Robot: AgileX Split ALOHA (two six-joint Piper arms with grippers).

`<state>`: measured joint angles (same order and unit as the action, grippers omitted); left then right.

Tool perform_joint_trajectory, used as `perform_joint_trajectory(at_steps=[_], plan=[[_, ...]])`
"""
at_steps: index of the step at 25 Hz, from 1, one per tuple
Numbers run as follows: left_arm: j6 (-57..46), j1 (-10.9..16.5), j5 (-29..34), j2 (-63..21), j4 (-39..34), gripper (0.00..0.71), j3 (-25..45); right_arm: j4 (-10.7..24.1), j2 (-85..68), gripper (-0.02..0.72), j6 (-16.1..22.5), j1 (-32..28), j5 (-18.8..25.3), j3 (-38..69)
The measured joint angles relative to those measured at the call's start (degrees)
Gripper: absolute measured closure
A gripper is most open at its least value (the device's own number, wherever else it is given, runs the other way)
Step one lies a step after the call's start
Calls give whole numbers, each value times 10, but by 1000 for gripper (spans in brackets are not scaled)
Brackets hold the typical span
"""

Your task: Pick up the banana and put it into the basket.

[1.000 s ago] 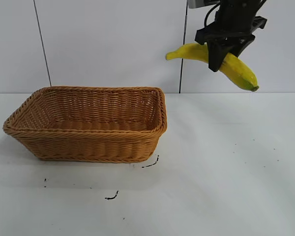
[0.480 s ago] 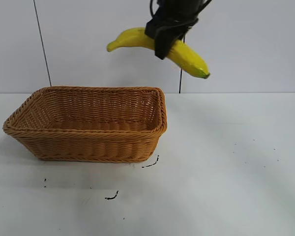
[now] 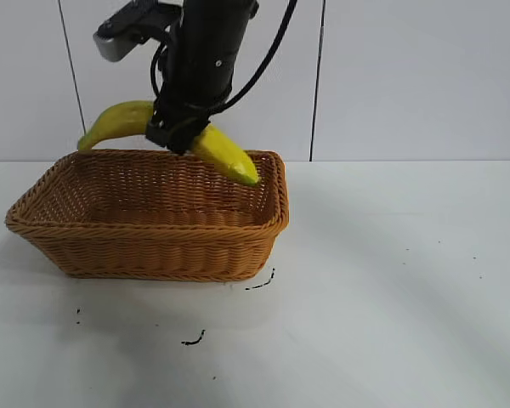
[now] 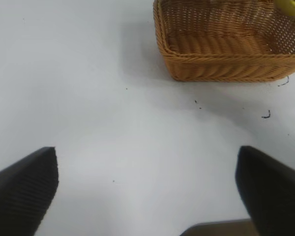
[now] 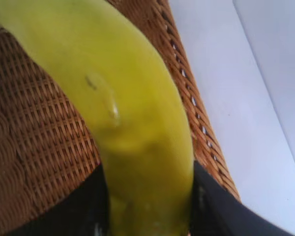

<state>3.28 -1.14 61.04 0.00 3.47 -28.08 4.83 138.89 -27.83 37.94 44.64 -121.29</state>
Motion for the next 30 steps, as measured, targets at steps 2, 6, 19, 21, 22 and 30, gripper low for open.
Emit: perform_joint_trajectory(at_steps=[2, 6, 19, 21, 22, 30], plan=[[0, 0, 0, 0, 0, 15, 0, 0, 7, 392, 0, 0, -5, 0], [0, 0, 0, 0, 0, 15, 0, -9, 14, 392, 0, 0, -16, 0], [0, 0, 0, 0, 1, 15, 0, -22, 8, 18, 37, 0, -6, -1], [0, 0, 0, 0, 1, 15, 0, -18, -6, 14, 78, 0, 17, -11], [0, 0, 0, 0, 1, 15, 0, -16, -14, 14, 105, 0, 33, -21], [0, 0, 0, 0, 1, 15, 0, -20, -32, 14, 265, -63, 169, -109]])
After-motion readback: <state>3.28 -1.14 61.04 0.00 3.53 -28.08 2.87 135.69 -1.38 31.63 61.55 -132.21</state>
